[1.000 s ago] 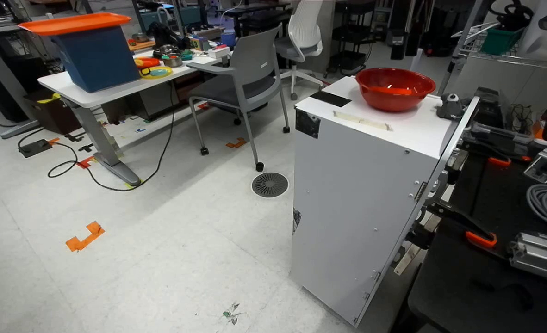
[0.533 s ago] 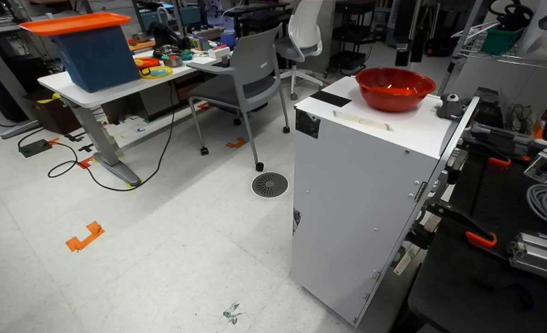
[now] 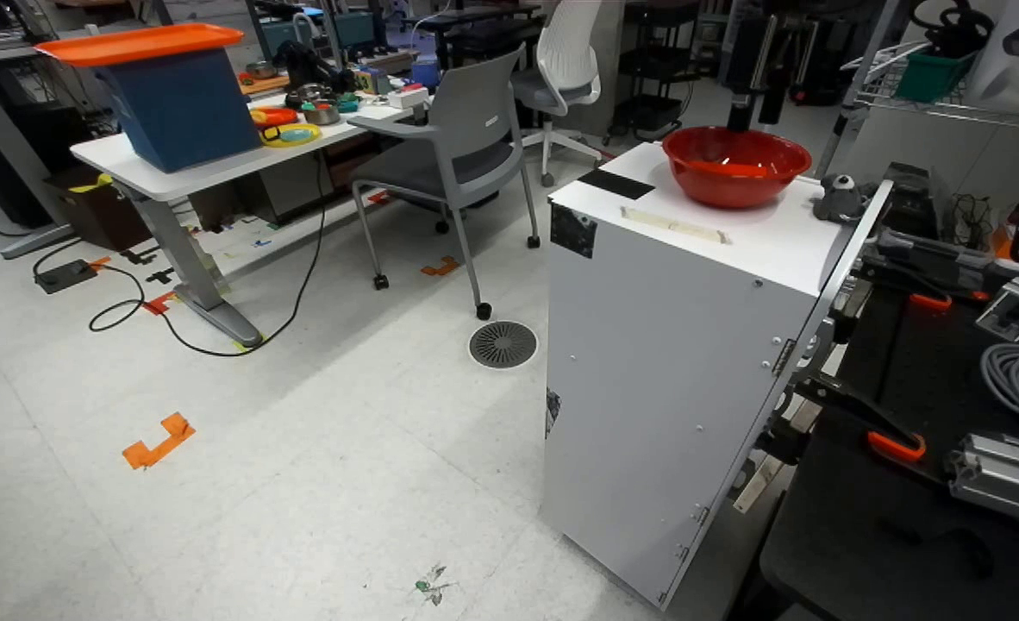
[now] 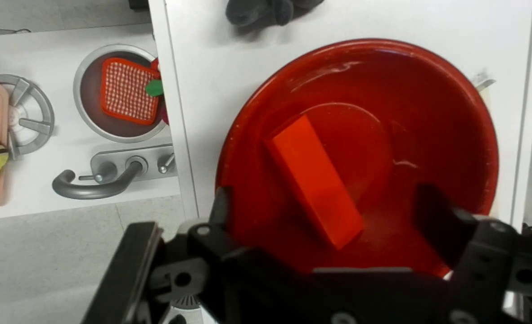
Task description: Take the block out of the red bowl on top of the cabinet
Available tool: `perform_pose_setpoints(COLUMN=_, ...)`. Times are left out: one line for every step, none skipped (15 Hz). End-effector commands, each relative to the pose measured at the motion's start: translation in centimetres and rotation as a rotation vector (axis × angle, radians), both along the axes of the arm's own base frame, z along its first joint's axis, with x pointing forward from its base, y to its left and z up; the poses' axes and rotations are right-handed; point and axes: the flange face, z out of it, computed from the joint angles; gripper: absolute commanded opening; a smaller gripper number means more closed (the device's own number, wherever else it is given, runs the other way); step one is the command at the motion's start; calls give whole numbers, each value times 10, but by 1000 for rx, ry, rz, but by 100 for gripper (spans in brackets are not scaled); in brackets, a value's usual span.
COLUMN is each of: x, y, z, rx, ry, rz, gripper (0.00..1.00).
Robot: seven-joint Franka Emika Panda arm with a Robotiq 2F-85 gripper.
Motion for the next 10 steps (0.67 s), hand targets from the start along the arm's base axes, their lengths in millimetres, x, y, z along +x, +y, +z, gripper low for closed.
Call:
perform_pose_setpoints(x=9, y=-9, z=-8, rx=-5, ry=-33, rz=-23, gripper=100)
perform_pose_setpoints(x=11, y=-9, z=-9, rx=-8, ry=-39, rz=-23, gripper=100)
perform_pose_setpoints(x=12, y=-10, z=-10, rx=-9, ry=-43, rz=-22, gripper=100)
perform_pose_setpoints(x=13, y=-9, z=-11, rx=-11, ry=-48, rz=-20, gripper=100)
perform_pose_setpoints(x=14, y=-8, z=-11, rx=-14, ry=-49, rz=-18, gripper=100)
perform_pose_setpoints(x=15, y=-6, z=-11, rx=-16, ry=-53, rz=-15, gripper=100)
perform_pose_setpoints(x=15, y=-5, z=-10, rx=-21, ry=-57, rz=-14, gripper=100)
perform_pose_setpoints(x=15, y=-3, z=-8, rx=-23, ry=-56, rz=-15, gripper=100)
perform_pose_setpoints(x=14, y=-1, z=-6, rx=-26, ry=-60, rz=-15, gripper=100)
perform_pose_setpoints(x=13, y=1, z=-5, rx=-29, ry=-58, rz=-14, gripper=100)
